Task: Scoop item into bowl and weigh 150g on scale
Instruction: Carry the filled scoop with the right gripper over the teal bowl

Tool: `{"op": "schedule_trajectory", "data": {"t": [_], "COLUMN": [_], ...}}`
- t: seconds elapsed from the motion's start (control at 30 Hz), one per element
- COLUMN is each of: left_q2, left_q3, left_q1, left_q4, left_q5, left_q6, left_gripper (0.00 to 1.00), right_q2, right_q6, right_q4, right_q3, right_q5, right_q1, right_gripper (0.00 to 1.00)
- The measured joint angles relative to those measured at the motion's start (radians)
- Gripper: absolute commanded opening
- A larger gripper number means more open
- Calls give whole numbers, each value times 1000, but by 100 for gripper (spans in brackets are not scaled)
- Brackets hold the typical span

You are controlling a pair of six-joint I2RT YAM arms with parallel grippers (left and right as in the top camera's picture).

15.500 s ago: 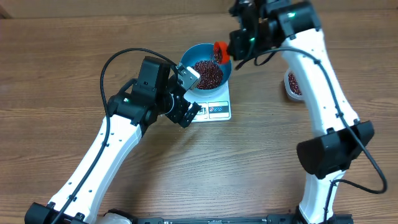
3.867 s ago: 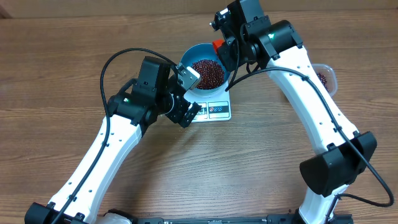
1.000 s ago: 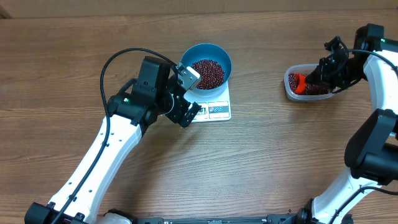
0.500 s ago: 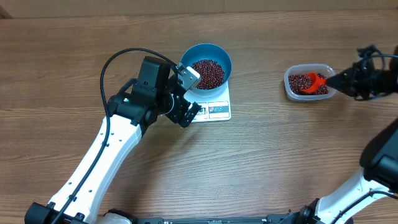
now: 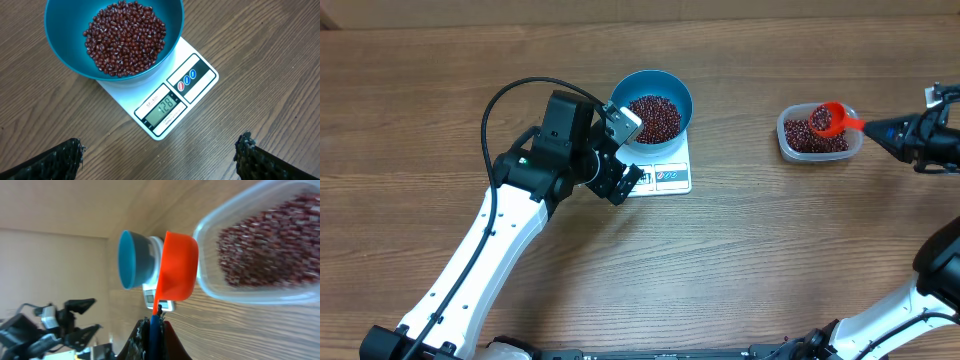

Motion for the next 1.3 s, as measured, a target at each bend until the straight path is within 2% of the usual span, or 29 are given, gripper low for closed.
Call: {"op": "schedule_trajectory", "data": {"t": [0.17,0.43,0.8,0.97,1.3], "left_q2": [0,0,0,0,0], "left_q3": [0,0,0,0,0], "left_q1": [0,0,0,0,0], "left_q4": [0,0,0,0,0], "left_q5": [0,0,0,0,0], "left_q6": [0,0,0,0,0], "left_gripper": [100,100,100,100,100], "right_q2": [0,0,0,0,2], "right_q6": [-8,4,305,430,507], "right_q4": [-9,54,387,428,333], "right_q3": [0,0,0,23,262], "right_q5": [-59,-112,-119,-8,344], "right_q1": [75,294,543,648,811], "right_gripper": [4,4,4,4,4]}}
